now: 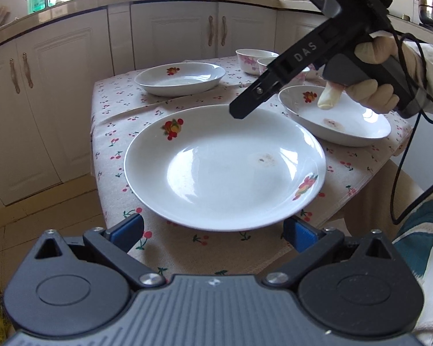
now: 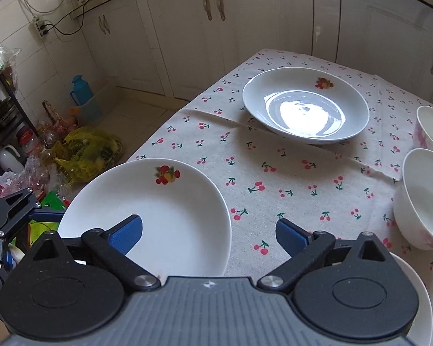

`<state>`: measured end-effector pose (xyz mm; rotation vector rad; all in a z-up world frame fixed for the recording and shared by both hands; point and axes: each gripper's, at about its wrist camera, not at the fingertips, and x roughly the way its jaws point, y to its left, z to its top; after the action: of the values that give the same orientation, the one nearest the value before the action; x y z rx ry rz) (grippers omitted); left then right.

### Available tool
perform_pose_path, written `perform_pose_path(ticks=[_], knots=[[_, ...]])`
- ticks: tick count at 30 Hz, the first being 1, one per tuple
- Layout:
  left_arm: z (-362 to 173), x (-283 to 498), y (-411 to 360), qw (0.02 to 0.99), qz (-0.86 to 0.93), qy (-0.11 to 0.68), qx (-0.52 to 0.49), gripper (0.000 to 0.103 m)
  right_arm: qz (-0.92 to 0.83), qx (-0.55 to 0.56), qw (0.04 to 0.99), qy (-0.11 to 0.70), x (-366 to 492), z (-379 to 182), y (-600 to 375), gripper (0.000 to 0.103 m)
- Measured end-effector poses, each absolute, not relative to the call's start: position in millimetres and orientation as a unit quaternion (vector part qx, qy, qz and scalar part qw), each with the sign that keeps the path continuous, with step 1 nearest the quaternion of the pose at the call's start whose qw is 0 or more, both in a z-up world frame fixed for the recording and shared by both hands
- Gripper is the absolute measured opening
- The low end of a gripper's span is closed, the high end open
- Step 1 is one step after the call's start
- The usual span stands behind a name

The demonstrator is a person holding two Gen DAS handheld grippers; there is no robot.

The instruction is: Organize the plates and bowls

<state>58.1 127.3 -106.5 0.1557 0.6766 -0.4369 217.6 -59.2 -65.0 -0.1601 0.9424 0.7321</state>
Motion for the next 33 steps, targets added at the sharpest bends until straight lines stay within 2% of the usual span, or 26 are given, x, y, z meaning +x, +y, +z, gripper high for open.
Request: perform_pose_path(ticks=[5, 7, 16, 33], knots=[[-107, 63, 125, 0.913, -0.230, 0.327, 0.083, 0.102, 0.353, -0.076, 0.810, 0.462, 228, -72, -53, 0.089], [-107, 65, 124, 0.911, -0.234, 0.328, 0.087, 0.102, 0.360, -0.070, 0.801, 0.473, 233, -74, -50, 0.079], [-107, 69, 125, 0.904, -0.247, 0.335, 0.092, 0.102, 0.384, -0.059, 0.777, 0.496, 240, -81, -43, 0.062], [-94, 103, 122, 0.901, -0.263, 0.329, 0.106, 0.101, 0.363, -0.053, 0.795, 0.483, 260, -65, -53, 0.063]])
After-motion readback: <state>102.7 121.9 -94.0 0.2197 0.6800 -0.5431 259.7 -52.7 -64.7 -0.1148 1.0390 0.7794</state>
